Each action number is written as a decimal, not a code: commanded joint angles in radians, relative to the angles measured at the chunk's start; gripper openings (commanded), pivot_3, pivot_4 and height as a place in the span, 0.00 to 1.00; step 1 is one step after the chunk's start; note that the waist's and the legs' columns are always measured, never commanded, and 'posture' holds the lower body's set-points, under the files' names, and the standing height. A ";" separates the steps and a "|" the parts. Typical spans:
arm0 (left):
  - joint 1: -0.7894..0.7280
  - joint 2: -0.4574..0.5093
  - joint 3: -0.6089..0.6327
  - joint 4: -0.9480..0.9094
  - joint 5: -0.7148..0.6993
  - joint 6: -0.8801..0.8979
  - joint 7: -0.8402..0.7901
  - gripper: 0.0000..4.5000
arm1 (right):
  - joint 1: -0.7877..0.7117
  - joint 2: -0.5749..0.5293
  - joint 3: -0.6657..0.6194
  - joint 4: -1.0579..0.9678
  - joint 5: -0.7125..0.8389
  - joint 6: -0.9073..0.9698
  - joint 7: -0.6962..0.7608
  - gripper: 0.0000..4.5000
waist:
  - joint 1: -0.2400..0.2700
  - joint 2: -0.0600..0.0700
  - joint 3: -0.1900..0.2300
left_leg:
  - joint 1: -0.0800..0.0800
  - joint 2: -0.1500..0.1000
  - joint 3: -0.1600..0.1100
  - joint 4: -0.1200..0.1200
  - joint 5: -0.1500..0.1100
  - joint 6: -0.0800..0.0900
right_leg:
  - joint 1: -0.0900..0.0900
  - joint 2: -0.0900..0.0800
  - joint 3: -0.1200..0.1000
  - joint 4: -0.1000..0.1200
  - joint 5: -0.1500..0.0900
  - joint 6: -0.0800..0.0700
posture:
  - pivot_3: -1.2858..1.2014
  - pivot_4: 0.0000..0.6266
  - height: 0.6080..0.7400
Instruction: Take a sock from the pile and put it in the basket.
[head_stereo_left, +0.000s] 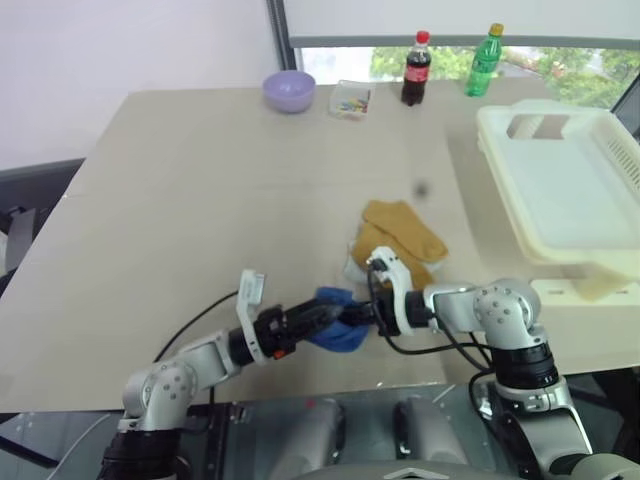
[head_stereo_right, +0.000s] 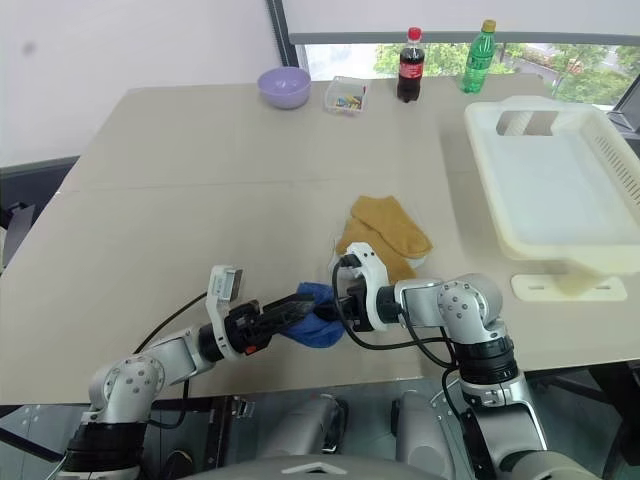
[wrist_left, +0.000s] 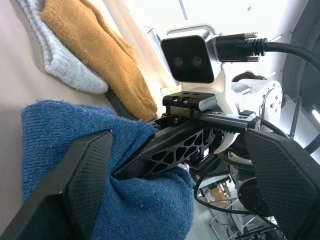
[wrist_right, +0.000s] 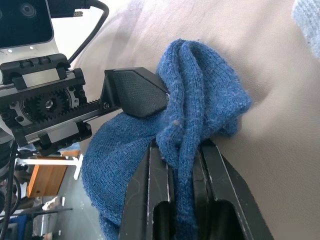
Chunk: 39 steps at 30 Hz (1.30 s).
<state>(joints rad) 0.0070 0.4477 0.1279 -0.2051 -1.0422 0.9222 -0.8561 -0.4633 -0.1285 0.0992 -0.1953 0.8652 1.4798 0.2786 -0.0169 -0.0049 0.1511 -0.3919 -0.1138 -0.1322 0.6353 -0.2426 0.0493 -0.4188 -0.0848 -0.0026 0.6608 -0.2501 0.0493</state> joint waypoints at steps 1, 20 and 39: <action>0.023 0.025 0.012 -0.030 0.061 -0.073 -0.018 1.00 | -0.018 0.026 -0.032 0.003 -0.002 0.005 0.002 0.01 | -0.001 0.000 0.000 | 0.000 0.000 0.000 0.000 0.000 0.000 | 0.000 0.000 0.000 0.000 0.000 0.000 | 0.52 0.24 1.00; -0.009 0.012 -0.073 -0.021 0.538 -0.777 -0.088 1.00 | -0.147 0.092 -0.389 0.009 0.119 0.135 -0.176 0.01 | 0.006 0.003 0.002 | -0.006 -0.001 0.000 -0.002 0.002 -0.003 | -0.004 -0.001 0.000 -0.002 0.000 -0.001 | 0.52 0.24 1.00; -0.399 -0.203 -0.232 0.289 0.585 -0.889 -0.226 1.00 | -0.432 -0.356 -0.722 0.288 0.369 0.099 -0.447 0.01 | 0.005 0.002 0.003 | -0.006 -0.003 0.001 0.003 0.002 -0.002 | -0.001 -0.002 -0.001 0.000 0.001 0.000 | 0.52 0.24 1.00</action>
<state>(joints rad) -0.3642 0.2505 -0.0834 0.0726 -0.4861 0.0728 -1.0653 -0.8352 -0.4443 -0.5342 0.0535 1.2195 1.6046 -0.1387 -0.0115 -0.0026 0.1546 -0.3984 -0.1168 -0.1315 0.6384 -0.2401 0.0472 -0.4202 -0.0873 -0.0039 0.6609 -0.2494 0.0493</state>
